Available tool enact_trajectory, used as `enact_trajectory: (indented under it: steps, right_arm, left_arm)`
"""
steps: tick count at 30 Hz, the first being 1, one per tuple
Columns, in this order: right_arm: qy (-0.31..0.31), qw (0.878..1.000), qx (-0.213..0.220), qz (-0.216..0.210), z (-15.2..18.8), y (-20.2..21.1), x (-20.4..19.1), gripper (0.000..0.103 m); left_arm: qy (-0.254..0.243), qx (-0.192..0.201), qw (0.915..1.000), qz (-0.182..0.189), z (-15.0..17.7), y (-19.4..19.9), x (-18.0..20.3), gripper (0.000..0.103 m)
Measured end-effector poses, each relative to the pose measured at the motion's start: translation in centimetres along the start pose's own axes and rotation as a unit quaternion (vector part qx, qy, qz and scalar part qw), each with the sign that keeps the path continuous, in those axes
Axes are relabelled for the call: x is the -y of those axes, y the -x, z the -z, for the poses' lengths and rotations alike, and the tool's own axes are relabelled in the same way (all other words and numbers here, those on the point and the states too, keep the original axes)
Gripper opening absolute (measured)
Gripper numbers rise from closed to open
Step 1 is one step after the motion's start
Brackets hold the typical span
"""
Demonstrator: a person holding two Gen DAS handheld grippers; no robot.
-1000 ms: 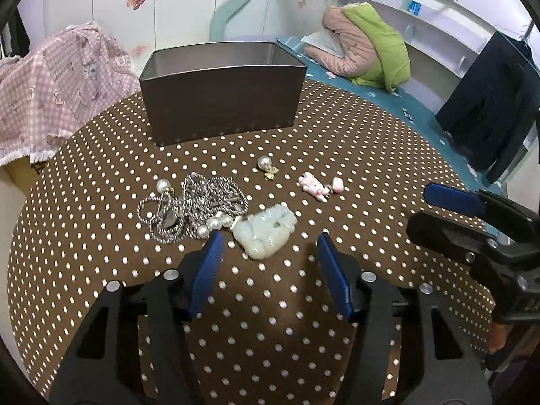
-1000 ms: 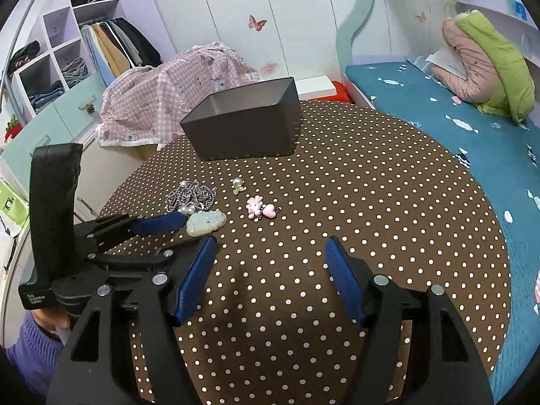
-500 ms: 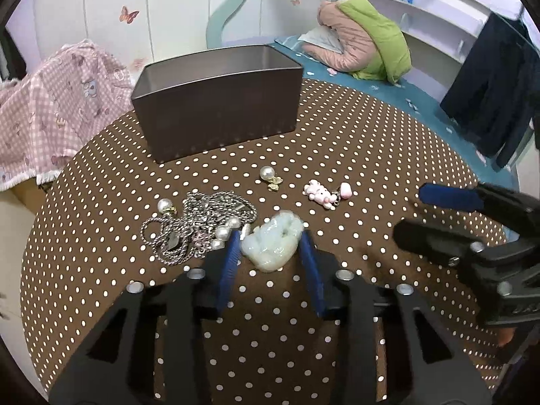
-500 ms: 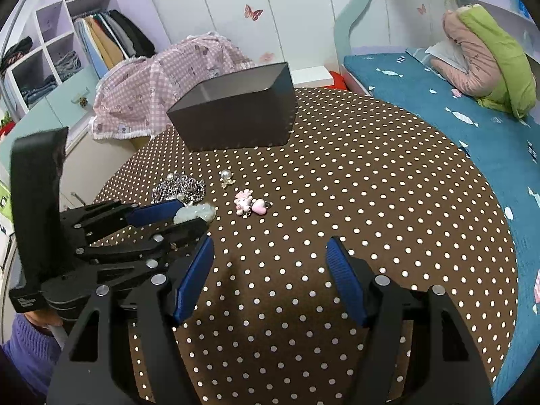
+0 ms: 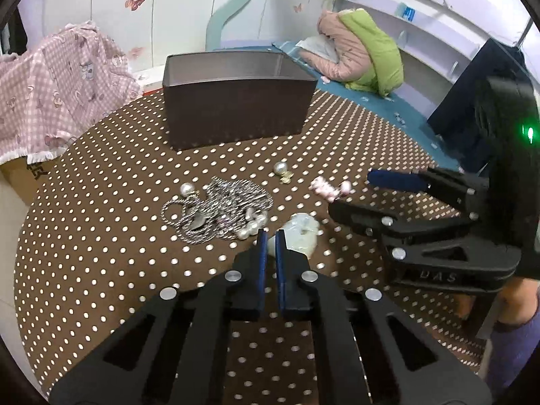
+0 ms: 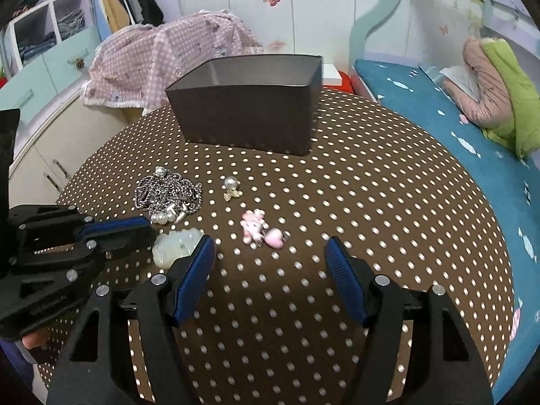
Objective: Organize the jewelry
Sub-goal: 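Grasp the pale jade pendant with left tool while right tool grasps the pink charm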
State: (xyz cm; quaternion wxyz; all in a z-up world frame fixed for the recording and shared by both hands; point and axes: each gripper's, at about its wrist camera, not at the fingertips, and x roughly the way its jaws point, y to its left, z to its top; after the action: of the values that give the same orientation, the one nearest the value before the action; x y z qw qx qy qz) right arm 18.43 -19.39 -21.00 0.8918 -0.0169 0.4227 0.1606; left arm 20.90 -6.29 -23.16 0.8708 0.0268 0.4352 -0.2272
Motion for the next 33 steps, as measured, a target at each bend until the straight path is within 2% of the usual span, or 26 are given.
enact_trajectory:
  steps: [3, 4, 5, 6, 7, 9, 14, 15, 17, 18, 21, 25, 30, 33]
  right_arm:
    - [0.012, 1.000, -0.007, 0.013, -0.2, -0.6, -0.2, 0.066]
    - [0.010, 1.000, -0.007, 0.012, -0.1, -0.5, -0.1, 0.066]
    - [0.008, 1.000, -0.007, 0.009, -0.1, -0.4, 0.1, 0.066]
    - [0.004, 1.000, -0.006, 0.006, 0.0, -0.2, 0.3, 0.066]
    - [0.000, 1.000, -0.004, 0.006, 0.2, 0.1, 0.6, 0.066]
    - [-0.005, 1.000, -0.002, 0.006, 0.4, 0.5, 0.9, 0.066]
    - [-0.022, 1.000, 0.004, -0.004, 0.7, 1.3, 1.7, 0.066]
    - [-0.025, 1.000, 0.005, -0.005, 0.7, 1.4, 1.8, 0.066]
    - [-0.026, 1.000, 0.007, -0.009, 0.6, 1.5, 1.8, 0.066]
    - [-0.026, 1.000, 0.007, -0.009, 0.6, 1.5, 1.8, 0.066]
    - [-0.029, 1.000, 0.006, -0.010, 0.5, 1.4, 1.9, 0.066]
    - [-0.031, 0.999, 0.004, -0.013, 0.6, 1.2, 2.0, 0.066]
    - [-0.021, 1.000, 0.002, -0.018, 0.0, 0.8, 1.3, 0.066]
    - [-0.008, 1.000, -0.003, -0.019, -0.4, 0.2, 0.5, 0.066]
  left_arm:
    - [0.011, 0.004, 0.9998, 0.017, 0.4, 0.1, -0.4, 0.007]
    - [0.008, 0.003, 0.9997, 0.023, 0.4, 0.2, -0.4, 0.014]
    - [0.005, 0.004, 0.9997, 0.023, 0.4, 0.4, -0.4, 0.024]
    - [0.001, 0.009, 0.9998, 0.015, 0.5, 0.5, -0.3, 0.050]
    - [-0.004, 0.013, 0.9998, 0.013, 0.5, 0.6, -0.1, 0.058]
    - [-0.016, 0.011, 0.9997, 0.017, 0.4, 0.3, 0.7, 0.058]
    - [-0.044, -0.007, 0.9990, -0.006, 0.1, -1.0, 2.3, 0.056]
    - [-0.048, -0.008, 0.9988, -0.005, 0.1, -1.1, 2.5, 0.050]
    - [-0.056, -0.012, 0.9983, -0.007, -0.1, -1.3, 2.9, 0.044]
    - [-0.060, -0.013, 0.9980, -0.012, -0.3, -1.5, 3.1, 0.038]
    - [-0.073, -0.012, 0.9970, -0.025, -0.5, -1.8, 3.5, 0.029]
    - [-0.059, -0.009, 0.9981, -0.016, -0.7, -2.2, 3.4, 0.028]
    - [-0.028, 0.001, 0.9996, -0.003, -0.6, -1.0, 1.7, 0.028]
    - [-0.024, 0.011, 0.9996, -0.011, -0.3, 0.2, 1.0, 0.028]
